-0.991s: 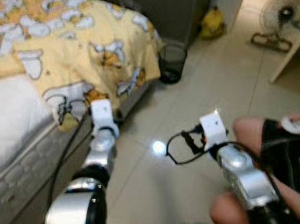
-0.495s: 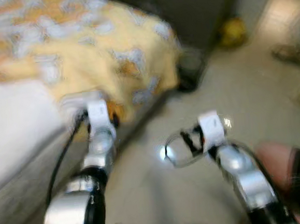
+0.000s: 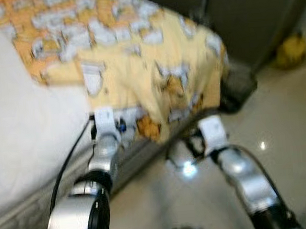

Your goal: Clean up the room

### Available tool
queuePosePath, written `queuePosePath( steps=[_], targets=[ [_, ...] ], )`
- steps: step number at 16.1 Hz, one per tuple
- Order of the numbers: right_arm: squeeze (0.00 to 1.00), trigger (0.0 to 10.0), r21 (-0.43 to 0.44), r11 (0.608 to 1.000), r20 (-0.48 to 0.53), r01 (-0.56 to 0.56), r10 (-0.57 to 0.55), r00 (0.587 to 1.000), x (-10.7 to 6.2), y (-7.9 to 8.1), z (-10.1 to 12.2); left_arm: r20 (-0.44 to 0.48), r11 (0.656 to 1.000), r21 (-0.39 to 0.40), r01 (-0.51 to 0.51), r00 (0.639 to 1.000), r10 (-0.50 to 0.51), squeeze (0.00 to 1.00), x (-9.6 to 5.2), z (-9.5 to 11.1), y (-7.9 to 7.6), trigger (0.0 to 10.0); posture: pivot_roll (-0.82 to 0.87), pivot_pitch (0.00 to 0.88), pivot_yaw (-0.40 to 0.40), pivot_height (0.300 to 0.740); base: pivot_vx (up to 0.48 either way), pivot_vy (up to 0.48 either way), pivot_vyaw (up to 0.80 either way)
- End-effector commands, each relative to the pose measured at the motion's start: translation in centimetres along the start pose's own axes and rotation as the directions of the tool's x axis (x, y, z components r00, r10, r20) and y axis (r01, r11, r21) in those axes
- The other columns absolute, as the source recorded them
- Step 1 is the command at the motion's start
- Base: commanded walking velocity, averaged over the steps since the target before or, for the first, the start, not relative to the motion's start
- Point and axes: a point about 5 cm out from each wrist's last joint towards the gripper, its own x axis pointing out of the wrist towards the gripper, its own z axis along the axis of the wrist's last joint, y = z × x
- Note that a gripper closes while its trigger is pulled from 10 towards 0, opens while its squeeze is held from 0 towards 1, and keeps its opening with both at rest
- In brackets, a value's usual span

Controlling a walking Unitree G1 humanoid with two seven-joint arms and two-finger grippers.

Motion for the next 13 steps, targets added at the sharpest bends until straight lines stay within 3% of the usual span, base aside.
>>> queuePosePath(
  steps=[1, 2, 6, 11, 13],
  targets=[
    [0.00, 10.0, 0.007, 0.999, 0.016, -0.035, 0.035, 0.999, -0.1, 0.9, 0.4, -0.015, 0.999, 0.025, 0.031, 0.999, -0.031, 0.67, 0.2, 0.2, -0.1, 10.0, -0.18, 0.087, -0.020, 0.740, 0.000, 0.000, 0.00],
    [0.00, 10.0, 0.008, 0.999, 0.018, -0.037, 0.037, 0.999, -0.2, 0.9, 0.4, -0.024, 0.998, 0.025, 0.049, 0.999, -0.048, 0.00, 0.1, 0.1, -0.3, 10.0, -0.18, 0.088, -0.021, 0.740, 0.000, 0.000, 0.00],
    [0.00, 10.0, 0.022, 0.998, -0.004, -0.052, 0.052, 0.999, -2.2, 0.9, -0.4, -0.100, 0.991, 0.013, 0.133, 0.986, -0.132, 0.00, 0.1, -0.5, -0.9, 10.0, -0.21, 0.119, -0.026, 0.740, 0.000, 0.000, 0.00],
    [0.00, 10.0, 0.041, 0.988, -0.042, -0.146, 0.148, 0.988, -5.3, 2.4, -0.9, -0.108, 0.974, 0.139, 0.179, 0.980, -0.165, 0.00, -0.1, -0.8, -1.8, 10.0, -0.28, 0.193, -0.022, 0.740, 0.000, 0.000, 0.00],
    [0.00, 10.0, 0.153, 0.978, -0.077, -0.139, 0.152, 0.985, -7.2, 2.8, -1.2, -0.101, 0.953, 0.225, 0.200, 0.978, -0.182, 0.00, -0.1, -0.5, -2.4, 10.0, -0.32, 0.253, -0.011, 0.740, 0.000, 0.000, 0.00]
  ],
)
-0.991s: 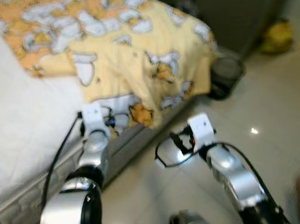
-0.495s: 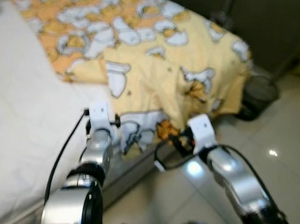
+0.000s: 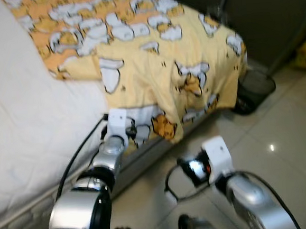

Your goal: Clean up the room

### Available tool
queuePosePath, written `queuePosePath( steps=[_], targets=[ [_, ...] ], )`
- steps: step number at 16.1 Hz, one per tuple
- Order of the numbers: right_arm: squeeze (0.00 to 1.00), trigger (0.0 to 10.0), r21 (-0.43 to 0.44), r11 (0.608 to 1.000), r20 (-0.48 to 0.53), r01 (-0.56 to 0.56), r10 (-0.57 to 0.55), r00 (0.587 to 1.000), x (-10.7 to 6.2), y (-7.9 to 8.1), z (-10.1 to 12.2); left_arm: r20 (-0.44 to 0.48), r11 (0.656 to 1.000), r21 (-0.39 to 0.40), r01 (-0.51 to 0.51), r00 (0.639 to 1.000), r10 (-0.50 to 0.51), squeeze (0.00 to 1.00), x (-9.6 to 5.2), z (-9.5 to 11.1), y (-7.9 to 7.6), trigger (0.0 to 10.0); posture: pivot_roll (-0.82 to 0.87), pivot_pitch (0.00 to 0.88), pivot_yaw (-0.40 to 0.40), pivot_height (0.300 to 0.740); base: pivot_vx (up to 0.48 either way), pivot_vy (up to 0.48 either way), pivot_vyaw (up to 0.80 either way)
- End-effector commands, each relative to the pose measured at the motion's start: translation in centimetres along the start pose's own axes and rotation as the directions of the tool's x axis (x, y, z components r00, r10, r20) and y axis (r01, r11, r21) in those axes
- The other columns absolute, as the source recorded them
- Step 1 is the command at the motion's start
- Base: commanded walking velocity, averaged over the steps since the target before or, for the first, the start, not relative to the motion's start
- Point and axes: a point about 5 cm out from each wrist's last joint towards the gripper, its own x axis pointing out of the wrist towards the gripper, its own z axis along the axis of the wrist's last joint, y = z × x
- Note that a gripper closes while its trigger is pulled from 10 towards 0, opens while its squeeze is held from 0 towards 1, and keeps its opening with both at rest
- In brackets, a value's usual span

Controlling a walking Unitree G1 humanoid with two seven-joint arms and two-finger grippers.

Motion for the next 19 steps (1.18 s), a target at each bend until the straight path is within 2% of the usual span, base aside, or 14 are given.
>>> queuePosePath(
  steps=[1, 3, 6, 8, 12, 14, 17, 18, 19],
  targets=[
    [0.00, 10.0, 0.040, 0.999, 0.007, 0.013, -0.014, 1.000, -0.6, -0.1, 0.4, 0.011, 0.999, 0.048, -0.016, 1.000, 0.015, 0.00, 0.1, 0.6, 0.0, 10.0, -0.33, 0.271, -0.009, 0.740, 0.000, 0.000, 0.00],
    [0.00, 10.0, 0.055, 0.998, 0.028, 0.008, -0.009, 1.000, -1.8, 0.6, 1.4, 0.013, 0.988, 0.096, -0.118, 0.993, 0.117, 0.00, 0.2, 0.8, 1.5, 10.0, -0.37, 0.313, -0.012, 0.740, 0.000, 0.000, 0.00],
    [0.00, 10.0, 0.051, 0.998, 0.069, -0.020, 0.017, 0.997, -3.1, 1.6, 3.2, 0.028, 0.969, 0.150, -0.195, 0.981, 0.193, 0.00, 0.1, 0.6, 2.3, 10.0, -0.41, 0.346, -0.020, 0.740, 0.000, 0.000, 0.00],
    [0.00, 10.0, 0.036, 0.999, 0.053, -0.028, 0.026, 0.998, -4.1, 2.1, 3.3, 0.006, 0.972, 0.120, -0.202, 0.979, 0.203, 0.00, 0.0, 0.2, 2.3, 10.0, -0.43, 0.373, -0.025, 0.740, 0.000, 0.000, 0.00],
    [0.00, 10.0, 0.038, 0.999, 0.028, -0.027, 0.026, 0.999, -5.5, 2.9, 3.2, 0.011, 0.985, 0.032, -0.170, 0.985, 0.170, 0.00, 0.3, 1.4, 2.0, 10.0, -0.46, 0.419, -0.025, 0.740, 0.000, 0.000, 0.00],
    [0.00, 10.0, 0.044, 0.999, 0.018, -0.028, 0.027, 0.999, -6.3, 3.3, 3.4, 0.027, 0.982, 0.062, -0.178, 0.984, 0.176, 0.00, 0.3, 2.0, 2.1, 10.0, -0.48, 0.435, -0.028, 0.740, 0.000, 0.000, 0.00],
    [0.00, 10.0, 0.032, 0.999, 0.015, 0.001, -0.002, 1.000, -7.6, 3.2, 3.8, 0.051, 0.957, 0.156, -0.245, 0.970, 0.240, 0.00, 0.4, 2.6, 3.2, 10.0, -0.55, 0.465, -0.039, 0.740, 0.000, 0.000, 0.00],
    [0.00, 10.0, 0.032, 0.999, 0.016, 0.006, -0.007, 1.000, -7.8, 3.1, 3.9, 0.050, 0.957, 0.156, -0.243, 0.970, 0.238, 0.00, 0.4, 2.6, 3.2, 10.0, -0.56, 0.467, -0.040, 0.740, 0.000, 0.000, 0.00],
    [0.00, 10.0, 0.034, 0.999, 0.018, 0.015, -0.015, 1.000, -8.1, 3.1, 4.0, 0.047, 0.962, 0.145, -0.231, 0.973, 0.226, 0.00, 0.4, 2.7, 3.1, 1.9, -0.58, 0.471, -0.048, 0.740, 0.000, 0.000, 0.00]
  ],
)
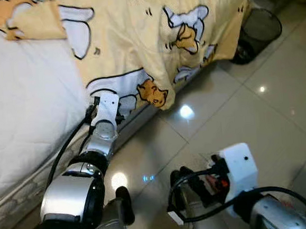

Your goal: Clean up the room

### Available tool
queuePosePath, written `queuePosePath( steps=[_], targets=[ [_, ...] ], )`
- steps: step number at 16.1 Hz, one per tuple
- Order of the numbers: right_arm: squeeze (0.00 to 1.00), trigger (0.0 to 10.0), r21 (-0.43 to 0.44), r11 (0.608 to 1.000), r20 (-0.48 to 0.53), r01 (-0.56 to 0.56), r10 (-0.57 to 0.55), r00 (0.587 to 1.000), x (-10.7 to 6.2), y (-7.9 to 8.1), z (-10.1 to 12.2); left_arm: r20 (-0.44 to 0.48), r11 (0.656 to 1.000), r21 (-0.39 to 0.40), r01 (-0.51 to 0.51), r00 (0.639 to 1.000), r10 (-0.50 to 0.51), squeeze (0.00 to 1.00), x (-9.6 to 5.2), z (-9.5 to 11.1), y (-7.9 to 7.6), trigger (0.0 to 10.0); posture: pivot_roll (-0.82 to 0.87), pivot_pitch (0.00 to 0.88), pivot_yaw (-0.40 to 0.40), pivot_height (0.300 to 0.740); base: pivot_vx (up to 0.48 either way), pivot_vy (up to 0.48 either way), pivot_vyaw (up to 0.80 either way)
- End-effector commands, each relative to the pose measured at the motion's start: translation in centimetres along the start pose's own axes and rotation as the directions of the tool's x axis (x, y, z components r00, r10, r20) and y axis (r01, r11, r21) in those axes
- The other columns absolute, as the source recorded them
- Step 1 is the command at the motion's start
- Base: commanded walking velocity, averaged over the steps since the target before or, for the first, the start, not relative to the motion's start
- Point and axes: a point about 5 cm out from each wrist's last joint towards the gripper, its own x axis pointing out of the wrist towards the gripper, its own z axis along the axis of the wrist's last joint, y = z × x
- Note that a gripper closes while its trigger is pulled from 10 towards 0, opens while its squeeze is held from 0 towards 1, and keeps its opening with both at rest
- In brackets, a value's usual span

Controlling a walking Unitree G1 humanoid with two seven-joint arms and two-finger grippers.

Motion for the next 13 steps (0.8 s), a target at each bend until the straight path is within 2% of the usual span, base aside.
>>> queuePosePath(
  steps=[1, 5, 13],
  targets=[
    [0.00, 10.0, 0.014, 1.000, -0.018, 0.018, -0.017, 1.000, -0.9, 0.1, -0.2, -0.041, 0.999, -0.014, 0.032, 0.999, -0.033, 0.00, -0.2, -0.6, -0.7, 0.0, -0.58, 0.471, -0.052, 0.740, 0.000, 0.000, 0.00],
    [0.00, 10.0, 0.024, 1.000, -0.042, 0.001, 0.000, 0.999, -0.9, 0.6, -0.3, -0.030, 0.998, -0.039, 0.053, 0.998, -0.054, 0.00, 0.0, 0.2, -0.6, 0.0, -0.55, 0.464, -0.056, 0.740, 0.000, 0.000, 0.00],
    [0.00, 10.0, 0.029, 1.000, -0.055, -0.010, 0.011, 0.998, 0.2, 0.5, -0.2, -0.071, 0.993, -0.101, 0.066, 0.995, -0.073, 0.00, 0.0, -0.3, -0.4, 0.0, -0.51, 0.453, -0.042, 0.740, 0.000, 0.000, 0.00]
  ],
)
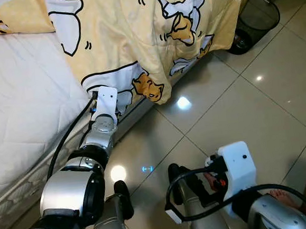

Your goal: Clean up the room

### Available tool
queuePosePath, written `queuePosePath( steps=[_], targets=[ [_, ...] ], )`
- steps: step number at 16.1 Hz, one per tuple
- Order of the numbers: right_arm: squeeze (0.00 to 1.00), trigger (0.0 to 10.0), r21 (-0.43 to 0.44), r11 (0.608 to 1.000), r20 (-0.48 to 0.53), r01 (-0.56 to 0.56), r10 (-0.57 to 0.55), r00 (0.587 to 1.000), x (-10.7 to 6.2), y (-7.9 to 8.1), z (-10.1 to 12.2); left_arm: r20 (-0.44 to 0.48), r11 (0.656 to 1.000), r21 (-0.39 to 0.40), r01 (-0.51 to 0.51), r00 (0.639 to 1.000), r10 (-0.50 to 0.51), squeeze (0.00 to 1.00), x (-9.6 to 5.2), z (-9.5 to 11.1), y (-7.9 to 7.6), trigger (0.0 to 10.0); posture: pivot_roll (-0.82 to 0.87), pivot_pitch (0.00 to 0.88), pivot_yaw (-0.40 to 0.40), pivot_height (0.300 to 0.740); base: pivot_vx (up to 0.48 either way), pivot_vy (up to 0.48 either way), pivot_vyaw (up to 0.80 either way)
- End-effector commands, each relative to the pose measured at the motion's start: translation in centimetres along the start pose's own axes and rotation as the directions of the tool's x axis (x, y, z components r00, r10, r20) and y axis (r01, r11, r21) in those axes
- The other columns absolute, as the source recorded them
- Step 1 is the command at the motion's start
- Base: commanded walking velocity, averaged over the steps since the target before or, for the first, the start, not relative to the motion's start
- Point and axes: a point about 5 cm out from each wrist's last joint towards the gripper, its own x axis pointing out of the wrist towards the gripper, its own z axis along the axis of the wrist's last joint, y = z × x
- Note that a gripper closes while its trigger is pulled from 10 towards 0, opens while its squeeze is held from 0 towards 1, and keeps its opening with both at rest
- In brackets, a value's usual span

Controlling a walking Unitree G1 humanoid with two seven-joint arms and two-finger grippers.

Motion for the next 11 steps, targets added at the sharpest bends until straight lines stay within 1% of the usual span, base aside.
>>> queuePosePath(
  steps=[1, 3, 4, 5, 6, 9, 11],
  targets=[
    [0.00, 10.0, 0.010, 1.000, -0.025, 0.000, 0.000, 1.000, 0.0, 0.0, -0.5, -0.073, 0.999, -0.007, 0.036, 0.997, -0.037, 0.00, -0.3, -1.7, -0.5, 0.0, -0.50, 0.452, -0.040, 0.740, 0.000, 0.000, 0.00],
    [0.00, 10.0, 0.008, 1.000, -0.023, -0.002, 0.002, 1.000, 0.2, -0.1, -0.4, -0.087, 0.998, -0.044, 0.049, 0.995, -0.053, 0.00, -0.3, -1.9, -0.5, 0.0, -0.50, 0.447, -0.039, 0.740, 0.000, 0.000, 0.00],
    [0.00, 10.0, 0.007, 1.000, -0.022, -0.002, 0.002, 1.000, 0.3, -0.2, -0.3, -0.088, 0.997, -0.045, 0.062, 0.994, -0.066, 0.00, -0.3, -2.0, -0.7, 0.0, -0.49, 0.444, -0.040, 0.740, 0.000, 0.000, 0.00],
    [0.00, 10.0, 0.006, 1.000, -0.020, -0.003, 0.003, 1.000, 0.4, -0.2, -0.3, -0.090, 0.996, -0.040, 0.079, 0.992, -0.083, 0.00, -0.4, -2.1, -1.0, 0.0, -0.49, 0.444, -0.041, 0.740, 0.000, 0.000, 0.00],
    [0.00, 10.0, 0.003, 1.000, -0.017, -0.008, 0.008, 1.000, 0.7, -0.2, -0.2, -0.095, 0.994, -0.024, 0.111, 0.989, -0.113, 0.00, -0.6, -2.7, -1.7, 0.0, -0.48, 0.438, -0.039, 0.740, 0.000, 0.000, 0.00],
    [0.00, 10.0, 0.000, 1.000, -0.010, -0.013, 0.013, 1.000, 1.2, -0.3, 0.0, -0.101, 0.992, -0.033, 0.120, 0.987, -0.123, 0.00, -0.8, -3.1, -2.0, 0.0, -0.46, 0.429, -0.039, 0.740, 0.000, 0.000, 0.00],
    [0.00, 10.0, -0.002, 1.000, -0.009, -0.015, 0.015, 1.000, 1.7, -0.5, 0.0, -0.094, 0.991, -0.004, 0.137, 0.986, -0.137, 0.00, -0.9, -3.2, -2.2, 0.0, -0.45, 0.416, -0.032, 0.740, 0.000, 0.000, 0.00]
  ],
)
